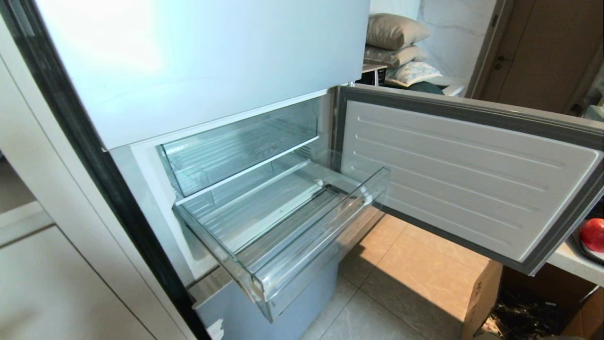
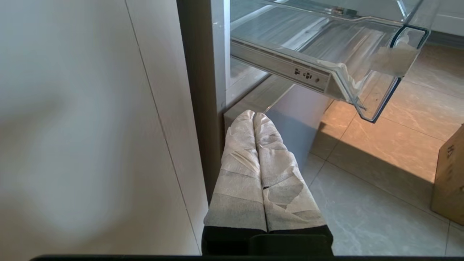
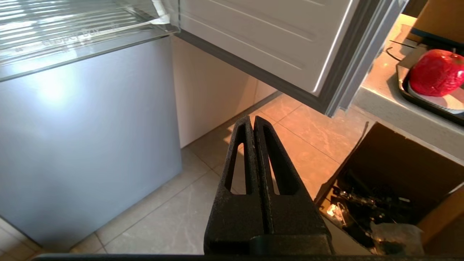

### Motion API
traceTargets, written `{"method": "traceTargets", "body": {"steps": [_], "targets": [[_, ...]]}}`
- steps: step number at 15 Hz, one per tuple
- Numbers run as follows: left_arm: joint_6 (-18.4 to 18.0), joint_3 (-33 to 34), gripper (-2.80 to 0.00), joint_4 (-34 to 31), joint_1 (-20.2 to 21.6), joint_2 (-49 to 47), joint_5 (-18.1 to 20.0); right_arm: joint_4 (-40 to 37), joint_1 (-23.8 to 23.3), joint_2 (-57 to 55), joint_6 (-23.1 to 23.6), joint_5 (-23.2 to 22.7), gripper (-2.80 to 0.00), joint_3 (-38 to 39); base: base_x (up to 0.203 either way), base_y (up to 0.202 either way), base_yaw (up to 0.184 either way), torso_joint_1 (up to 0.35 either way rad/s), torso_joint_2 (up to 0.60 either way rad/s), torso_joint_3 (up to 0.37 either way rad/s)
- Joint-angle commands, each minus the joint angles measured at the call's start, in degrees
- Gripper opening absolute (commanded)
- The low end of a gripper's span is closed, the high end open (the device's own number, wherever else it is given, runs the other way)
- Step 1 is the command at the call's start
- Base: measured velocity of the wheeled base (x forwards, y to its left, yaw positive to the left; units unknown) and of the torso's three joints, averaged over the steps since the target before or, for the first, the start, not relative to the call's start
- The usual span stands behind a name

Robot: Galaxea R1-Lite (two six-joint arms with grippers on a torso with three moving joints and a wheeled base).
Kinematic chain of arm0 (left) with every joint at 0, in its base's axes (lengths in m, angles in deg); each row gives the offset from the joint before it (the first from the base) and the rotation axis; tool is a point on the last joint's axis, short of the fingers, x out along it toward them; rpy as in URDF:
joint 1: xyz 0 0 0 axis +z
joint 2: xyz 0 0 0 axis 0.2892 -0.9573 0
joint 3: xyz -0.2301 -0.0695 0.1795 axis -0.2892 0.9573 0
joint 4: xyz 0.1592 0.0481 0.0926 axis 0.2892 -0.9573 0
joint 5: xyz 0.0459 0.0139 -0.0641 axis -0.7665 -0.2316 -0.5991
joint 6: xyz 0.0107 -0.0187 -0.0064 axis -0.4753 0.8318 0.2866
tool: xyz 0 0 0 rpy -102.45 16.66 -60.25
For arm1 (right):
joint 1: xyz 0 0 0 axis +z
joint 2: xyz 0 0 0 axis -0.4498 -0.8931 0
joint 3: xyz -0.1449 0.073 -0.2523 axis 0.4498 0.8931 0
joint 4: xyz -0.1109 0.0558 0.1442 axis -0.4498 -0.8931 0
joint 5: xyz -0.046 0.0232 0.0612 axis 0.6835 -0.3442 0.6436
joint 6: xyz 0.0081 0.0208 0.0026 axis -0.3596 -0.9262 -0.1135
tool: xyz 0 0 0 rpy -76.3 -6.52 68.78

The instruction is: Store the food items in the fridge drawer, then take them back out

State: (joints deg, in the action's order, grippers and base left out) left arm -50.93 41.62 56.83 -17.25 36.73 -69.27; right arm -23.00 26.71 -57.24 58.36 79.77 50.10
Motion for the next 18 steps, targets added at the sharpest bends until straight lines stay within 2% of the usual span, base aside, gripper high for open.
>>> {"method": "traceTargets", "body": {"steps": [1,3,6,7,9,12,13,15,18], "targets": [[0.04,0.0,-2.8,0.0,0.0,0.02,-0.02,0.22,-0.01,-0.02,0.12,0.6,-2.8,-0.22,0.0,0.0,0.0,0.0,0.0,0.0],[0.04,0.0,-2.8,0.0,0.0,0.02,-0.02,0.28,-0.05,-1.29,-1.45,4.4,-2.8,-3.89,0.0,0.0,0.0,0.0,0.0,0.0],[0.04,0.0,-2.8,0.0,0.0,0.02,-0.02,0.37,-1.81,-14.38,-8.11,10.15,-2.8,-10.67,0.0,0.0,0.0,0.0,0.0,0.0],[0.04,0.0,-2.8,0.0,0.0,0.02,-0.02,0.4,-5.0,-20.6,-11.14,12.09,-2.8,-13.15,0.0,0.0,0.0,0.0,0.0,0.0],[0.04,0.0,-2.8,0.0,0.0,0.02,-0.02,0.77,-15.92,-30.54,-15.02,13.72,-2.8,-17.42,0.0,0.0,0.0,0.0,0.0,0.0],[0.04,0.0,-2.8,0.0,0.0,0.02,-0.02,8.18,-31.79,-45.2,-17.77,9.08,-2.8,-20.58,0.0,0.0,0.0,0.0,0.0,0.0],[0.04,0.0,-2.8,0.0,0.0,0.02,-0.02,12.08,-35.96,-50.5,-18.09,6.43,0.0,-21.03,0.0,0.0,0.0,0.0,0.0,0.0],[0.04,0.0,-2.8,0.0,0.0,0.02,-0.02,19.31,-41.18,-60.58,-18.34,2.95,0.0,-21.87,0.0,0.0,0.0,0.0,0.0,0.0],[0.04,0.0,-2.8,0.0,0.0,0.02,-0.02,30.59,-46.72,-74.2,-18.16,0.9,0.0,-23.15,0.0,0.0,0.0,0.0,0.0,0.0]]}}
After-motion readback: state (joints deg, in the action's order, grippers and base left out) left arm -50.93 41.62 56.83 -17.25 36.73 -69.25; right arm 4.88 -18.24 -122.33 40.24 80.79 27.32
